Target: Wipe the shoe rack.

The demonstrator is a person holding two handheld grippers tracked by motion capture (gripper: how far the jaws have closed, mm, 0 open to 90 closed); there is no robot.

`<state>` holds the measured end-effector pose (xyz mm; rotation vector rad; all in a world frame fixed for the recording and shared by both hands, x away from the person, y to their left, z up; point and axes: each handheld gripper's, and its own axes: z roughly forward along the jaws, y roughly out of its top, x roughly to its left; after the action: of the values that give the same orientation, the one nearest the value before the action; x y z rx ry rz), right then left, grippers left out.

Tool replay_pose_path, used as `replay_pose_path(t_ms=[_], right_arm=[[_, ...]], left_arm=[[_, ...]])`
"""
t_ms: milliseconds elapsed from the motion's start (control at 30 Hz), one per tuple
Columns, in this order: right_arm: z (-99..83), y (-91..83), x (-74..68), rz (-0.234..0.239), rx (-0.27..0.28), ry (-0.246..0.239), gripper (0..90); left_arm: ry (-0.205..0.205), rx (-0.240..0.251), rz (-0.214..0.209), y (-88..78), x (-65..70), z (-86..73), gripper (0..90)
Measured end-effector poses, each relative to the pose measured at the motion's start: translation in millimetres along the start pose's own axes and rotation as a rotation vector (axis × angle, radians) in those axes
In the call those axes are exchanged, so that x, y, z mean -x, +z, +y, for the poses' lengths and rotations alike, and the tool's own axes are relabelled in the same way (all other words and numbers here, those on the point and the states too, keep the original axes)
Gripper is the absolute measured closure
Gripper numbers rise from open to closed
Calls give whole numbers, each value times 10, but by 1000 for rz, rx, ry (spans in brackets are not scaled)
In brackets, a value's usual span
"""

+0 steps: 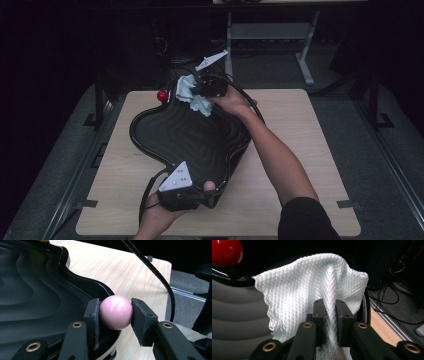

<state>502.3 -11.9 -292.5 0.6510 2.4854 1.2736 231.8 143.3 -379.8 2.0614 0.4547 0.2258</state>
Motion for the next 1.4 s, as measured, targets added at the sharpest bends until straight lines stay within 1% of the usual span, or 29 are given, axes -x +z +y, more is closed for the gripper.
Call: replay_pose_path(t_ms=[67, 100, 133, 167, 200, 233, 267, 300, 333, 400, 433, 467, 600, 633, 667, 733, 767, 833, 900, 933, 1033, 1067, 1100, 1167, 1200, 1233, 1267, 1300, 1400], right_arm=[[-48, -15, 82, -25, -10, 26, 796], [-73, -25, 110, -19, -7, 46, 796], [-83, -30, 106, -18, -3, 51, 796], [-82, -31, 65, -27, -7, 36, 795], [-78, -33, 22, -20, -4, 13, 794], [-71, -36, -15, 1, -3, 2, 795], [-70, -39, -49, 9, -3, -8, 795], [-83, -43, -63, 4, 0, -19, 795], [-109, -49, -47, 3, 0, -12, 795], [-175, -70, 1, -4, 5, 27, 795], [-199, -82, 4, -2, 8, 36, 794], [-213, -91, -21, 0, 9, 33, 794], [-216, -106, -229, 56, 25, -26, 794], [-225, -106, -245, 50, 28, -39, 795], [-239, -112, -222, 53, 26, -25, 794], [-283, -130, -154, 41, 18, 8, 794], [-305, -142, -150, 37, 18, 18, 794], [-338, -161, -218, 43, 23, 0, 794], [-359, -173, -294, 63, 30, -27, 793], [-375, -176, -299, 63, 36, -27, 794], [-423, -192, -238, 66, 34, 15, 794], [-426, -197, -257, 61, 35, 15, 793], [-424, -199, -295, 62, 36, 2, 793], [-404, -203, -402, 102, 36, -27, 793], [-394, -203, -467, 108, 34, -52, 792], [-389, -203, -507, 102, 34, -74, 792], [-392, -205, -505, 102, 35, -78, 793], [-404, -209, -474, 107, 32, -57, 793], [-491, -247, -389, 72, 24, -28, 793]], left_arm=[[0, 0, 1, 1, -1, 2, 604], [-1, 0, -1, 1, -2, 0, 604], [0, 0, -2, -1, -5, -1, 603], [0, 1, -2, 0, -4, -3, 604], [0, 1, -1, 2, -4, -2, 604], [-1, 2, -1, 3, -4, -2, 604], [-1, 1, -3, 2, -6, -2, 604], [-1, 1, -3, 2, -7, -2, 604], [-1, 2, -1, 2, -5, -2, 604], [-2, 2, -1, 3, -3, -1, 604], [-1, 1, -2, 2, -5, -2, 604], [-2, 3, -2, 3, -5, -3, 603], [-3, 2, -3, 6, -7, 0, 604], [-3, 2, -3, 6, -6, 0, 604], [-4, 3, -2, 6, -7, -1, 604], [-3, 1, 0, 5, -2, 1, 603], [-2, 1, 1, 5, 0, 0, 603], [-3, 2, -2, 4, -5, -2, 604], [-4, 3, -2, 6, -5, -1, 603], [-4, 3, -2, 5, -6, -2, 604], [-4, 0, -1, 6, -3, 2, 604], [-1, -2, 0, 4, -4, 2, 604], [-2, -1, -1, 4, -5, 1, 604], [-3, 1, -2, 6, -4, 2, 603], [-3, 0, -1, 6, -4, 3, 604], [-4, 0, -1, 6, -4, 2, 603], [-1, -2, 0, 4, -5, 2, 603], [-3, 1, 1, 6, -2, 1, 604], [-2, 3, 1, 5, -2, -3, 603]])
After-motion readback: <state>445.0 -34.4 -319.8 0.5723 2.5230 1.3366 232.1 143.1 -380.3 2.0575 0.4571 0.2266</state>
